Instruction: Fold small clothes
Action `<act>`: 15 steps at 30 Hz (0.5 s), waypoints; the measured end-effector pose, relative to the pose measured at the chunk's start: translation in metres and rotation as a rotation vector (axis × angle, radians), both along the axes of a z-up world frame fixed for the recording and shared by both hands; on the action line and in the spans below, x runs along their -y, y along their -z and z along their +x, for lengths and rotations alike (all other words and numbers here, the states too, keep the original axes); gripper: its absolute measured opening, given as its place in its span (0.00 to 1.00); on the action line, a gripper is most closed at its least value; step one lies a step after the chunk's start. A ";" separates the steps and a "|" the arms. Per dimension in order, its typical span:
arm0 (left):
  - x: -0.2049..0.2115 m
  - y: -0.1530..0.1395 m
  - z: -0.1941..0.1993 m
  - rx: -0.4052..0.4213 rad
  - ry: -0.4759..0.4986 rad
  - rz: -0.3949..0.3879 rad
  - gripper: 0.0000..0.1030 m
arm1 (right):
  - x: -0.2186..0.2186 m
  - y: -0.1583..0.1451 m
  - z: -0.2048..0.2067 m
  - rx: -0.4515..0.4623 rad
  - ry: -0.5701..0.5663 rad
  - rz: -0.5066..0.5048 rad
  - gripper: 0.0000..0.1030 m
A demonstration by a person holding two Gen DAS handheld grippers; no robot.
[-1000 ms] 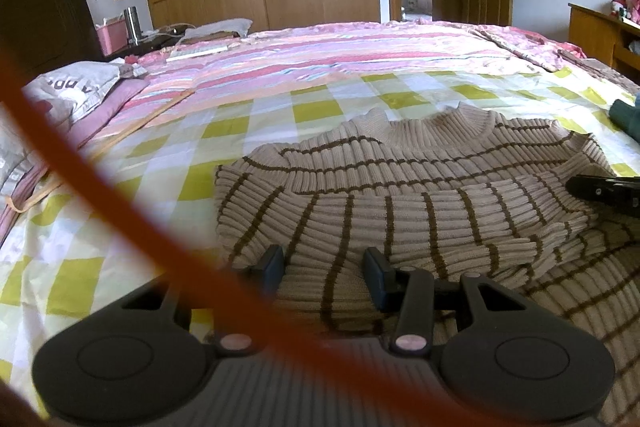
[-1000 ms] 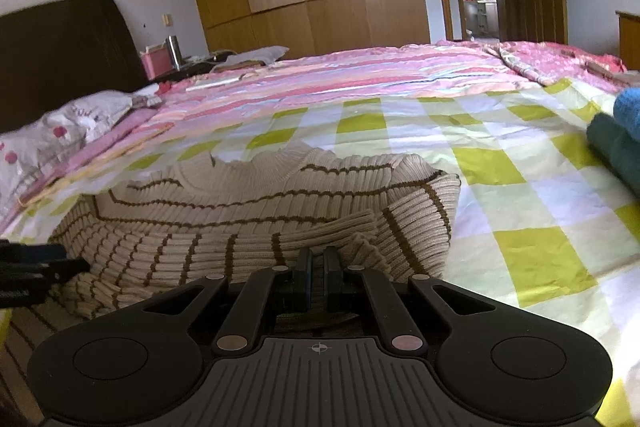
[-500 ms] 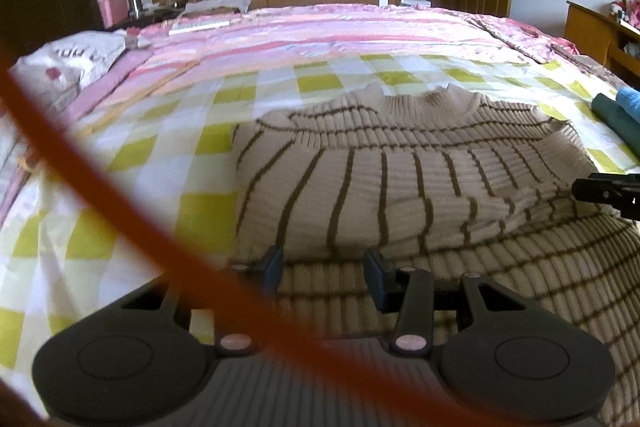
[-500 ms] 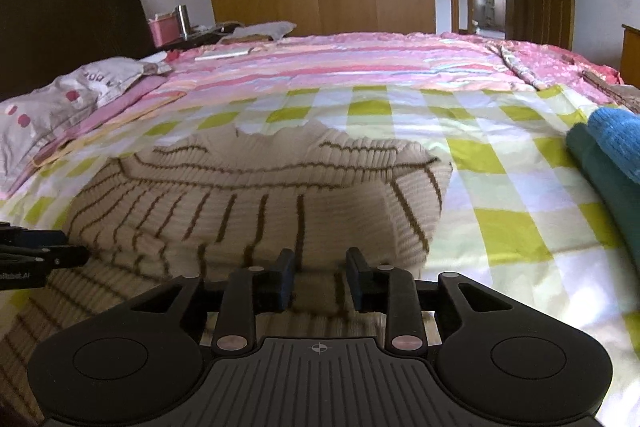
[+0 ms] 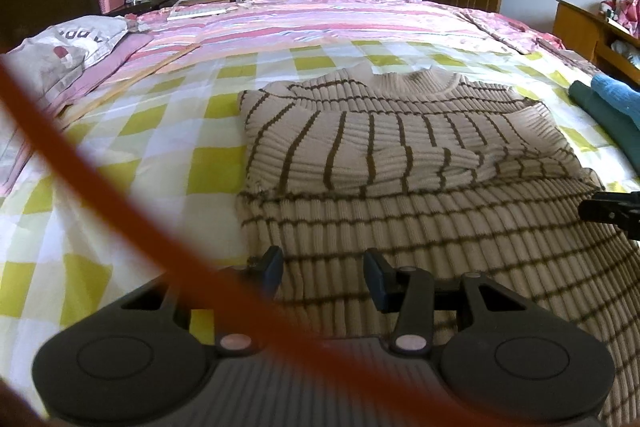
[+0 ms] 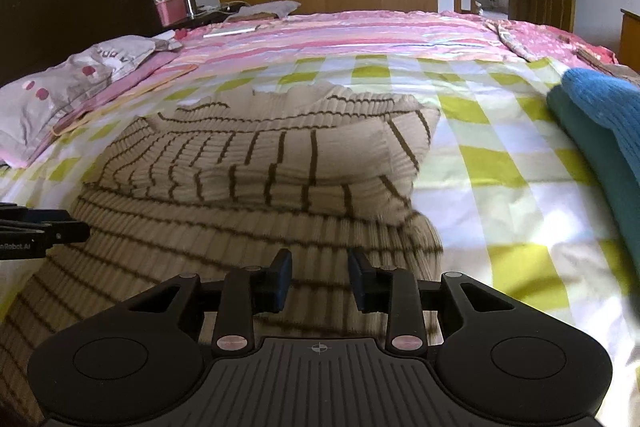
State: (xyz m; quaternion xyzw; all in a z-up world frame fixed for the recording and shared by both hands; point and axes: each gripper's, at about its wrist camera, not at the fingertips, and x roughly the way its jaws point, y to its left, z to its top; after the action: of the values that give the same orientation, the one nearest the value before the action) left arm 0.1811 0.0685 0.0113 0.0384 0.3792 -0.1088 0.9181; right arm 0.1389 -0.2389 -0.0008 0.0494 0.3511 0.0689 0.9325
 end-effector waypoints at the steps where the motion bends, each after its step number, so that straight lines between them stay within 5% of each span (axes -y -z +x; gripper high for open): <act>1: -0.002 0.000 -0.004 -0.004 0.001 -0.006 0.48 | 0.001 -0.001 -0.005 -0.002 0.004 0.009 0.30; 15: -0.021 0.007 -0.073 -0.049 0.025 0.002 0.48 | 0.017 -0.008 -0.083 -0.050 0.018 0.056 0.37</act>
State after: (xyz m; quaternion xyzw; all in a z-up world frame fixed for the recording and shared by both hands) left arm 0.1085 0.0892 0.0046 0.0415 0.4012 -0.1205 0.9071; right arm 0.0563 -0.2562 0.0068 0.0804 0.3718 0.0692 0.9222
